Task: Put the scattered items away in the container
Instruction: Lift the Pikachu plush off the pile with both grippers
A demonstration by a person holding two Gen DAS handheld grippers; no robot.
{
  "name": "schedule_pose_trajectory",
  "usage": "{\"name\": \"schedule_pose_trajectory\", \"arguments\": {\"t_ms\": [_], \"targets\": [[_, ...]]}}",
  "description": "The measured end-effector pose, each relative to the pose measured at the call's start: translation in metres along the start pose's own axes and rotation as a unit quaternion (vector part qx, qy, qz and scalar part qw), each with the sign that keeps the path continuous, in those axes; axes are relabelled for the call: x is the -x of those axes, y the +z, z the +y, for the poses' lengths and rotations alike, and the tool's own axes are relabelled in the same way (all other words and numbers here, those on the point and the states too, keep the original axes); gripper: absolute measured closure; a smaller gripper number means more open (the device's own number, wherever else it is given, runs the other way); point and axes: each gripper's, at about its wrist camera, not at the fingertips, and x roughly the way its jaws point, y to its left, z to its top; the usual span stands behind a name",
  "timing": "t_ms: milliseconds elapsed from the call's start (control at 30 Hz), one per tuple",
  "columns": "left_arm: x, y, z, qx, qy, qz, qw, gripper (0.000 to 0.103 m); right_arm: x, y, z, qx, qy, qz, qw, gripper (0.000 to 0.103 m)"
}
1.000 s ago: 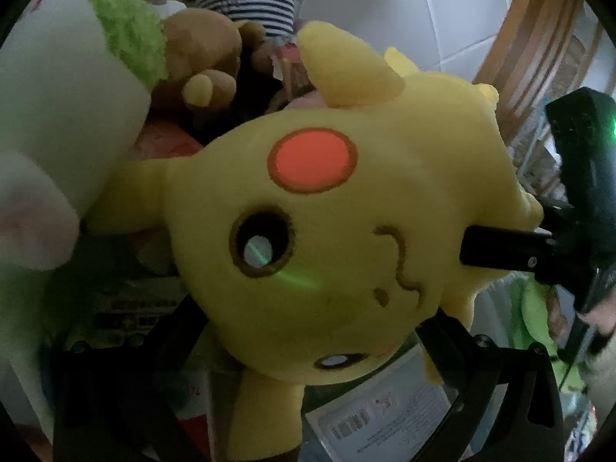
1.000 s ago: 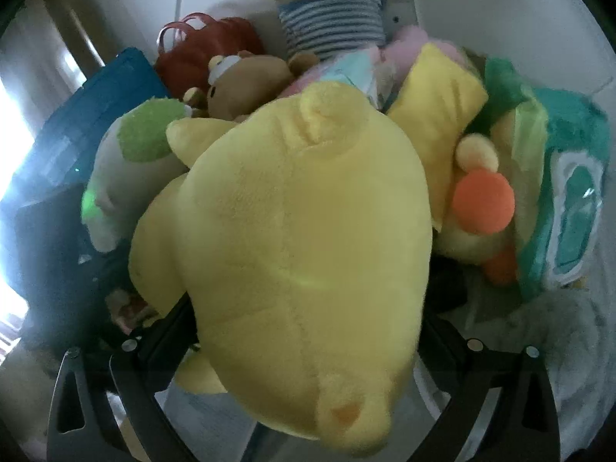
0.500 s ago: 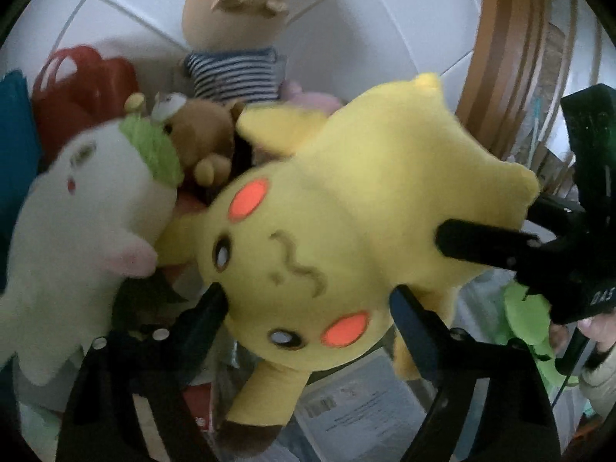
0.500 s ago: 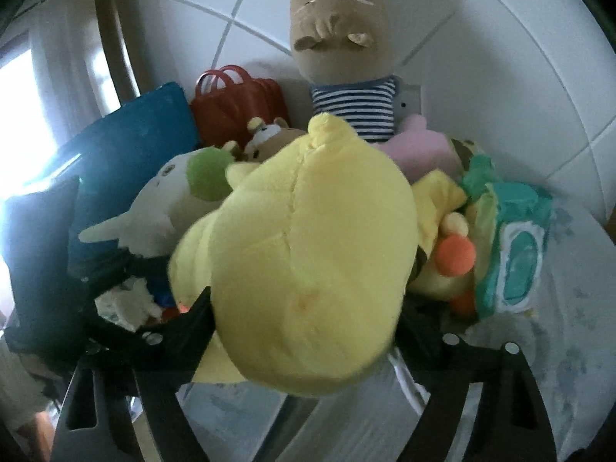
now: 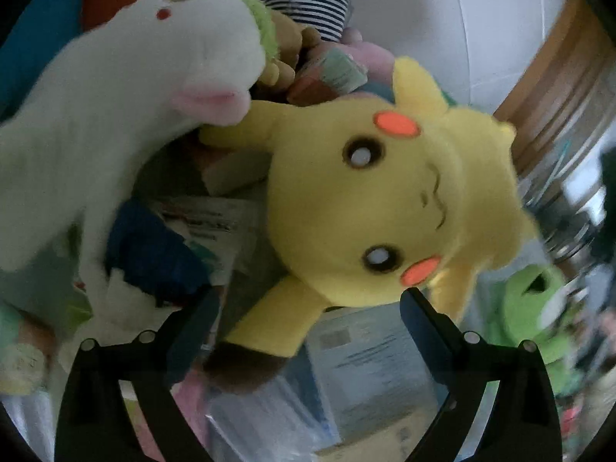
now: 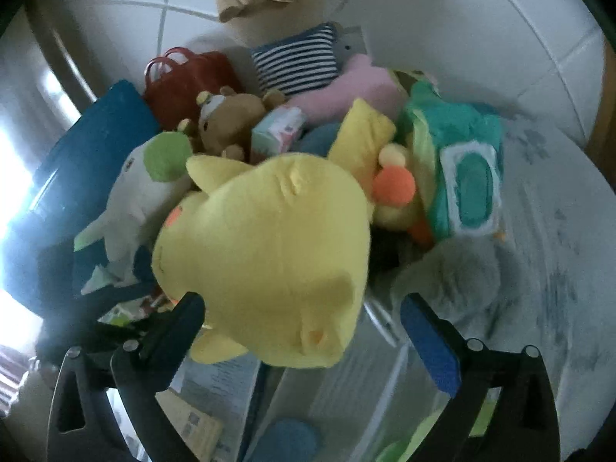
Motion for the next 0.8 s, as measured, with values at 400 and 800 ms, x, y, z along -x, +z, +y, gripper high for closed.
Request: {"name": "schedule_pose_trajectory", "arguments": {"t_ms": [400,800], "targets": [[-0.047,0.023,-0.012,-0.041,-0.047,0.024,0.9977,0.000,-0.069,0.024,-0.017,0.001,0.020,0.060,0.998,0.000],[-0.055,0.036,-0.030,-0.135,0.015,-0.005,0.9908,0.001,-0.085,0.018,-0.034,0.021,0.056,0.048,0.997,0.000]]}}
